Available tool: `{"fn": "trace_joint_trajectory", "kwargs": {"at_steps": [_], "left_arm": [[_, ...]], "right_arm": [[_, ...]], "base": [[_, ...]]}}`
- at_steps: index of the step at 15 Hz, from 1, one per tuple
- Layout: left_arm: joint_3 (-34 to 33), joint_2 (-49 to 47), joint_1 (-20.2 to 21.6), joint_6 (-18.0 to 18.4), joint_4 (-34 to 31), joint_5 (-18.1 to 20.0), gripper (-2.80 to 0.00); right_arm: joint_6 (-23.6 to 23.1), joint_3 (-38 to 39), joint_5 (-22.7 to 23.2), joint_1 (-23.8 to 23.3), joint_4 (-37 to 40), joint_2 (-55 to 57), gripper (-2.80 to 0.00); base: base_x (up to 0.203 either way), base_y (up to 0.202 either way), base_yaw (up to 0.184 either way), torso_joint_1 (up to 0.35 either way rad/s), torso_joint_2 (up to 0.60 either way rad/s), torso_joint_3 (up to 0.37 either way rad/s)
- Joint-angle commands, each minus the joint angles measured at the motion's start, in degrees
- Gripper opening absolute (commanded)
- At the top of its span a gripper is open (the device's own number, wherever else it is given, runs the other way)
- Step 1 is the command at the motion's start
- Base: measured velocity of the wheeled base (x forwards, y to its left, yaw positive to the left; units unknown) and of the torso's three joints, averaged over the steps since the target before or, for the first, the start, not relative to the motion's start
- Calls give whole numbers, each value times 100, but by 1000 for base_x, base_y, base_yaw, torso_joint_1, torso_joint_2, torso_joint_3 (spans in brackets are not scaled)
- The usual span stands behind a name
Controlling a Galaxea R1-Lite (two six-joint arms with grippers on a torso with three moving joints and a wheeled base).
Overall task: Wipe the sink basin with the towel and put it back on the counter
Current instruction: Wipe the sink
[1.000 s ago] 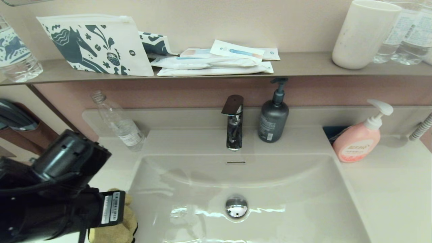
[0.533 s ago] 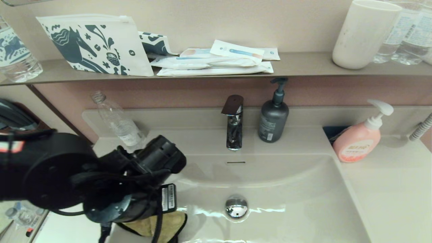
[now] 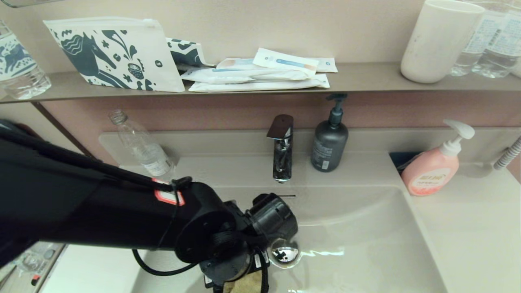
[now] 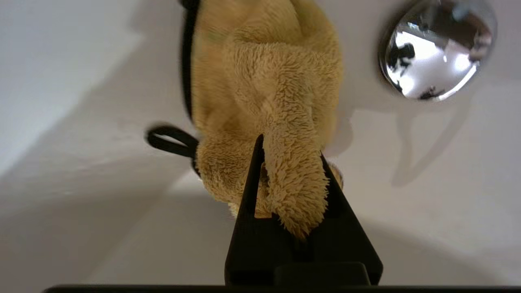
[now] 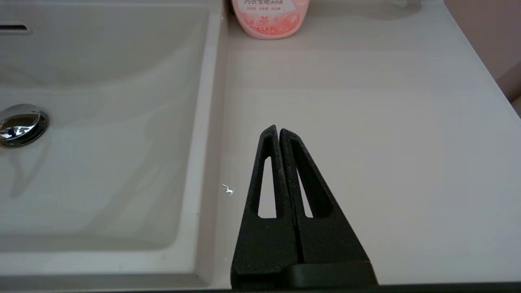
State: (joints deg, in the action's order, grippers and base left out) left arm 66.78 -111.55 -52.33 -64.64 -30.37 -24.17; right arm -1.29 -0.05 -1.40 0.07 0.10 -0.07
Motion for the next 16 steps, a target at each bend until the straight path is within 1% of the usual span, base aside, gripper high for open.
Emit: {"fn": "trace_joint_trajectory", "kwargs": {"at_steps": [1,3,4,8,10,11,13,15,16], "left_arm": [[165,-358,-148,-128,-22,21,-280],[491,-425,-255,-537,-76,30,-280],[691,-443,-369,-653,-206,82,-280],[1680,-307,-640,-691,-622,689,-280],[2178,-314,-900,-767,-820,915,-280],[2264,-371,-993,-885,-804,1030,-280],[2322,-374,-1020,-901,-525,1395,-280],[2300,-357,-1260,-902,-313,1682,-280],[2292,-435,-1324,-902,-240,1760,-280]], "right_arm": [[-3,3,0,1,-1,7,-280],[-3,-4,0,1,-1,7,-280],[-3,-2,0,1,-1,7,-280],[-3,-1,0,1,-1,7,-280],[-3,-2,0,1,-1,7,-280],[-3,-4,0,1,-1,7,-280],[-3,0,0,1,-1,7,-280],[-3,-2,0,1,-1,7,-280],[-3,-4,0,1,-1,7,-280]], "base": [[0,0,0,0,0,0],[0,0,0,0,0,0],[0,0,0,0,0,0],[0,0,0,0,0,0],[0,0,0,0,0,0],[0,0,0,0,0,0],[0,0,0,0,0,0],[0,0,0,0,0,0],[0,0,0,0,0,0]]}}
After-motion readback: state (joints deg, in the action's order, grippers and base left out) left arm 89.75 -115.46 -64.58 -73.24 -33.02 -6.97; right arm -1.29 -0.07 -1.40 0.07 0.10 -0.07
